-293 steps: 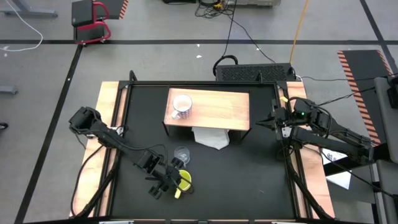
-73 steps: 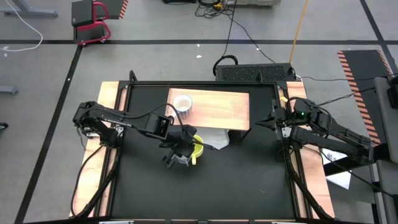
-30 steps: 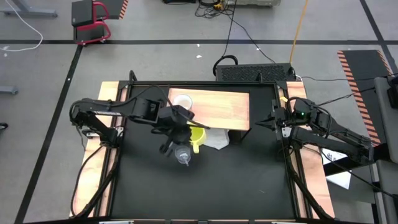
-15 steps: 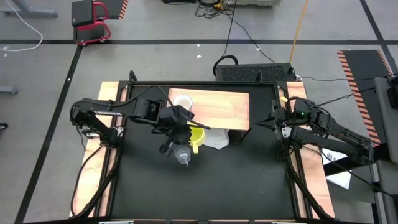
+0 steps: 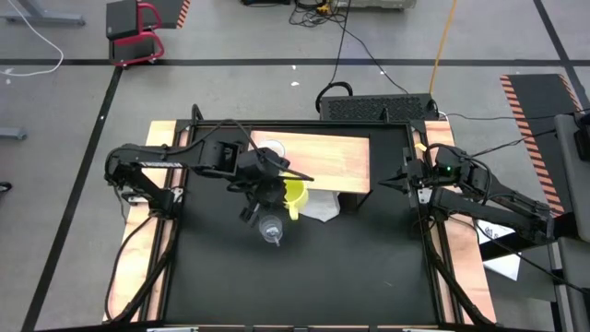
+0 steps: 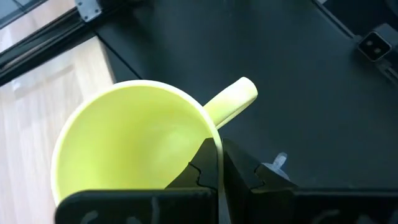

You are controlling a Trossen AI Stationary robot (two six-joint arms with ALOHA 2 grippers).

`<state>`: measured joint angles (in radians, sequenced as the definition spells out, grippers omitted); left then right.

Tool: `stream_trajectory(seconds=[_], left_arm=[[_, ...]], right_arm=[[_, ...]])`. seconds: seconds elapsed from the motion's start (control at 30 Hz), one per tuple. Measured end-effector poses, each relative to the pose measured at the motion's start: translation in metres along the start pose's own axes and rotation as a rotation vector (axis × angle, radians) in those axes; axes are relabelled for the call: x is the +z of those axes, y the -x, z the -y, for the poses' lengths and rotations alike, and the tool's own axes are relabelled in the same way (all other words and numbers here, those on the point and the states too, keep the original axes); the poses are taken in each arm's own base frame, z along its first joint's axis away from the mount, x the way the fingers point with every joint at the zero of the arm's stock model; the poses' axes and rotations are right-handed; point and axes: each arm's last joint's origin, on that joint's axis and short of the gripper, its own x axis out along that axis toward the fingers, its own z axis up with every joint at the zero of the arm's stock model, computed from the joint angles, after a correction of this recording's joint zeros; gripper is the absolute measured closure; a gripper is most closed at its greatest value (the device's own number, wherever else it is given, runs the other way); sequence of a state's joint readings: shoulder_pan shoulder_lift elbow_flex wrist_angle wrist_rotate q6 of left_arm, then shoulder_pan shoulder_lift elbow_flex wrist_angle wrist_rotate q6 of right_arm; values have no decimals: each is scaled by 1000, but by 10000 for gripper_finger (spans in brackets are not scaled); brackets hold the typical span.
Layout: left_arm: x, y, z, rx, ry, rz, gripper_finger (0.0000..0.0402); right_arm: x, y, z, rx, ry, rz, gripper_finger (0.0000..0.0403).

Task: Stack small to large cups/mugs on shelf
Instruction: Put the yellow mug on the shelf

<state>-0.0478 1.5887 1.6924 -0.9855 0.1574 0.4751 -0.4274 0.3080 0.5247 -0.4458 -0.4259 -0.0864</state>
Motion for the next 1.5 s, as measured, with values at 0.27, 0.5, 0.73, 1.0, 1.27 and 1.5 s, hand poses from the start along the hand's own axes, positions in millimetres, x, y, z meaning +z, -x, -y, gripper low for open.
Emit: stream_trajectory(seconds=[0.27, 0.5, 0.73, 1.0, 1.27, 1.5], left_arm=[[-5, 3, -16, 46, 12, 15, 398], [-8, 1, -30, 66, 1, 48, 398], [-14, -12, -44, 77, 21, 26, 398], [-20, -24, -53, 72, 39, -9, 398], [-22, -26, -52, 60, 44, -26, 398], [-24, -25, -53, 56, 47, -41, 398]], right_arm=[[0, 0, 0, 0, 2, 0, 403], [0, 0, 0, 0, 3, 0, 403], [0, 0, 0, 0, 4, 0, 403], [0, 0, 0, 0, 4, 1, 403], [0, 0, 0, -1, 3, 1, 403], [0, 0, 0, -1, 4, 1, 403]])
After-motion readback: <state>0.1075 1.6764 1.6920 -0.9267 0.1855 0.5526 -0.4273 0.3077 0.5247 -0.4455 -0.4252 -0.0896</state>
